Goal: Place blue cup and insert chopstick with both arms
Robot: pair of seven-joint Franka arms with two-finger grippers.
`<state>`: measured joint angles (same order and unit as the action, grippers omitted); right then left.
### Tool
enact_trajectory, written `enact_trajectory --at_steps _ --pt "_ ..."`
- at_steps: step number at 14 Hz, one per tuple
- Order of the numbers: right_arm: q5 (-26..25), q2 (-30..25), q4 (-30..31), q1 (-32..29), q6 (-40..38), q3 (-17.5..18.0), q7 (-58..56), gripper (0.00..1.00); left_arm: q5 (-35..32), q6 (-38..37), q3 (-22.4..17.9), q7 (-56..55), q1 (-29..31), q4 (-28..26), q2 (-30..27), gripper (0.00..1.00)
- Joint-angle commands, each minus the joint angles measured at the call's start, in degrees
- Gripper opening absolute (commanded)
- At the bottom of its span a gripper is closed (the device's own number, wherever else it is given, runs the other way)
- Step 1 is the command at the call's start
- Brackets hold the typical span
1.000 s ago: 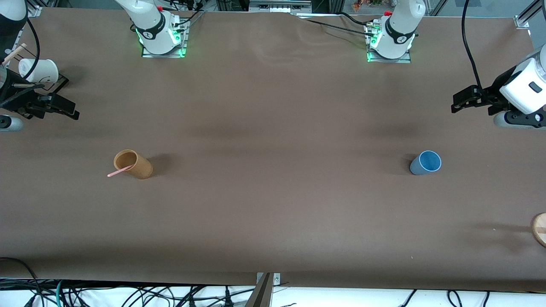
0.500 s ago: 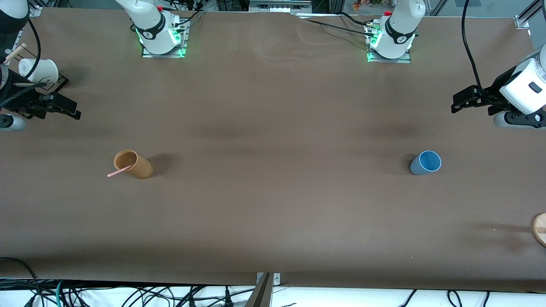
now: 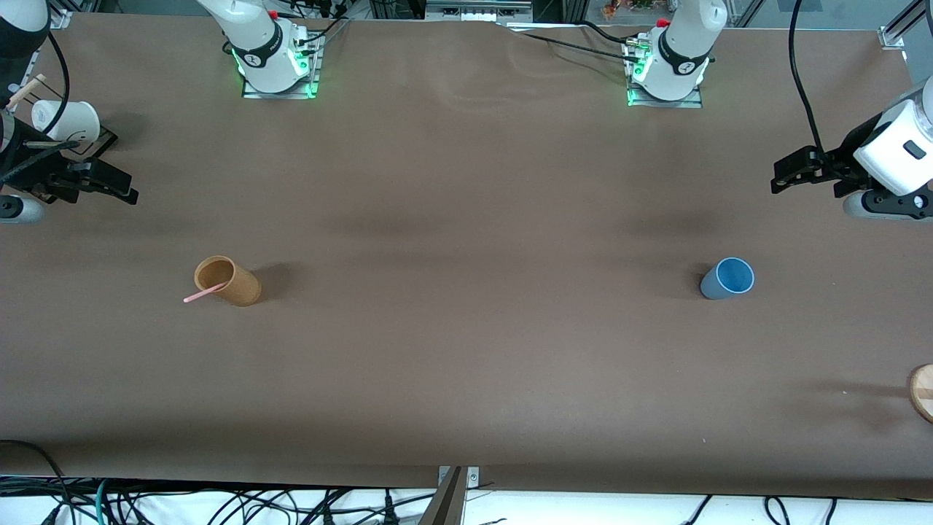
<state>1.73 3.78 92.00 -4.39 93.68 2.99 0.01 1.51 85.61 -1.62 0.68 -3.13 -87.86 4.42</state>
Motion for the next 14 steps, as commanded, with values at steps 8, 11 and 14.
enact_trajectory --at_steps 8,11,14 --pt "0.38 0.35 -1.65 -0.18 -1.30 0.34 -0.54 1.00 0.95 -0.35 -0.31 0.29 0.23 1.91 1.47 1.00" --pt "0.38 0.35 -1.56 -0.19 -1.30 0.34 -0.54 1.00 0.95 -0.35 -0.31 0.29 0.23 1.91 2.26 1.00" --pt "0.38 0.44 -1.65 -0.27 -1.30 0.35 -0.54 1.00 0.95 -0.35 -0.31 0.37 0.32 1.82 2.61 1.00"
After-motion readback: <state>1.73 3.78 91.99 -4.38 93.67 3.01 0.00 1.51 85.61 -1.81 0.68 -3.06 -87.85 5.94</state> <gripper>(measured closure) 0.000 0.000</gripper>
